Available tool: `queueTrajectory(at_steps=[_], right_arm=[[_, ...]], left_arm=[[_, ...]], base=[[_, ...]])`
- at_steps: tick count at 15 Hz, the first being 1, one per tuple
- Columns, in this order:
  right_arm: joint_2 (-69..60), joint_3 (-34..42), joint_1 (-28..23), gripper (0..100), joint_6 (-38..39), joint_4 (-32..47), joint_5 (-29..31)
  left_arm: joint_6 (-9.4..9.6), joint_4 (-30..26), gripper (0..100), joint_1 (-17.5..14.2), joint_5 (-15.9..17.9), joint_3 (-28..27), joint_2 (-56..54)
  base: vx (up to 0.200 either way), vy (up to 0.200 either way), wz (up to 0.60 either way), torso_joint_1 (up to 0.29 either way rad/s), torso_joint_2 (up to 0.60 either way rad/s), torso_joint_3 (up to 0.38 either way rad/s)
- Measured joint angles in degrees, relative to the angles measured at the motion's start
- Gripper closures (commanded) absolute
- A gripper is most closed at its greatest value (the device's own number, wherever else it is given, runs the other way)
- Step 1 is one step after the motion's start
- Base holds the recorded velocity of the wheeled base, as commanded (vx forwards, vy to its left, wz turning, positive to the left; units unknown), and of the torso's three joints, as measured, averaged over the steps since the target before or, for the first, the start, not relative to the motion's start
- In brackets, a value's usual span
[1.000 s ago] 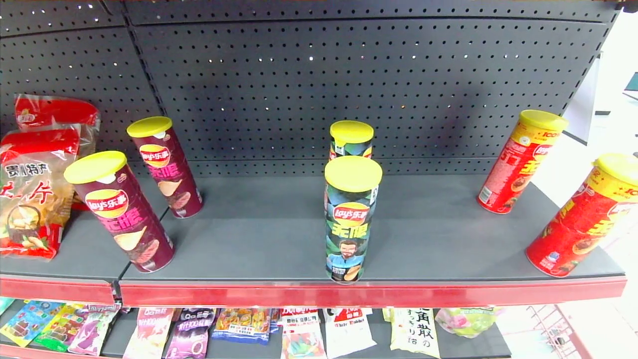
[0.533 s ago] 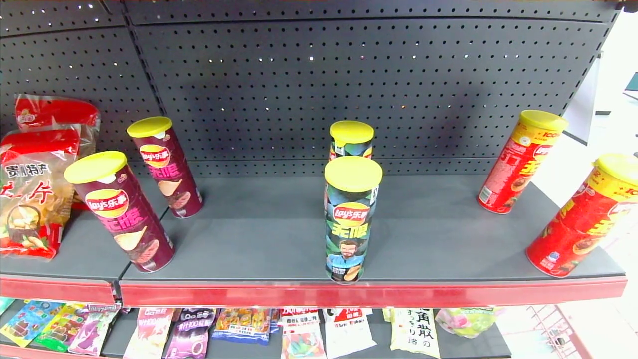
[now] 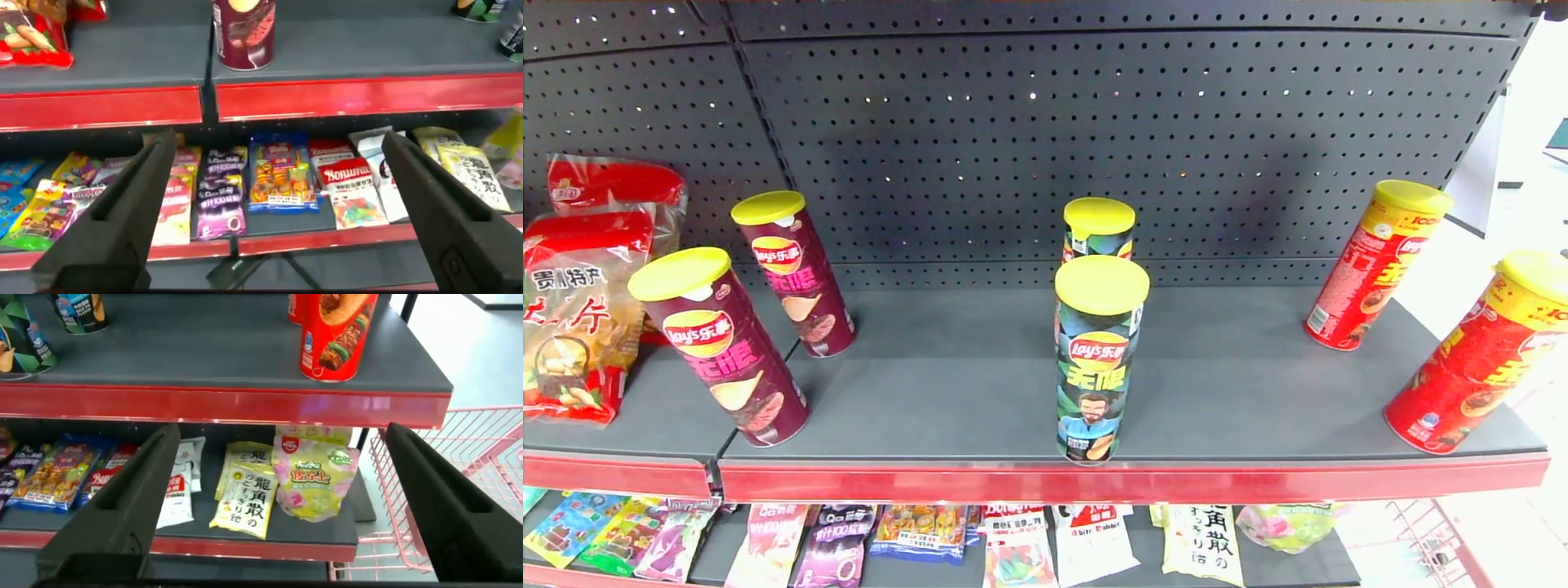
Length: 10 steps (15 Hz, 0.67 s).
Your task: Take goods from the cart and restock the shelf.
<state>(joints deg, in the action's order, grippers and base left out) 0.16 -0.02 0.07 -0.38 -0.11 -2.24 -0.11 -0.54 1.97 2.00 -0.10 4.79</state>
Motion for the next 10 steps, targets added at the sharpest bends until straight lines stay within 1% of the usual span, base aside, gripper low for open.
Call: queueTrajectory(at_steps=[1,2,3,4,5,6,7,10], right_arm=[[0.00,0.02,0.00,0,0.02,0.00,-0.10],[0.00,0.02,0.00,0,-0.09,0.00,-0.11],[0.00,0.02,0.00,0,-0.06,0.00,-0.11],[0.00,0.02,0.00,0,0.00,0.01,-0.11],[-0.02,0.02,0.00,0,-0.02,0.01,-0.11],[-0.02,0.02,0.00,0,-0.02,0.01,-0.11],[-0.02,0.02,0.00,0,-0.05,0.01,-0.11],[-0.06,0.02,0.00,0,-0.05,0.01,-0.11]], left_arm=[[-0.02,0.00,0,-1.12,-0.30,0.00,0.27],[-0.07,0.02,0,-3.24,-0.63,0.00,0.33],[-0.16,0.05,0,-4.61,-0.67,0.00,0.30],[-0.18,0.05,0,-5.00,0.18,0.05,0.20],[-0.10,0.05,0,-4.17,0.82,0.05,-0.11],[0.09,0.02,0,-2.28,1.19,0.05,-0.52],[0.21,0.02,0,-1.16,1.37,0.05,-0.96],[0.32,0.02,0,-1.23,1.48,0.02,-3.15]], base=[[0.000,0.000,0.00,0.000,0.00,0.000],[0.000,0.000,0.00,0.000,0.00,0.000],[0.000,0.000,0.00,0.000,0.00,0.000],[0.000,0.000,0.00,0.000,0.00,0.000],[0.000,0.000,0.00,0.000,0.00,0.000],[0.000,0.000,0.00,0.000,0.00,0.000],[0.000,0.000,0.00,0.000,0.00,0.000],[0.000,0.000,0.00,0.000,0.00,0.000]])
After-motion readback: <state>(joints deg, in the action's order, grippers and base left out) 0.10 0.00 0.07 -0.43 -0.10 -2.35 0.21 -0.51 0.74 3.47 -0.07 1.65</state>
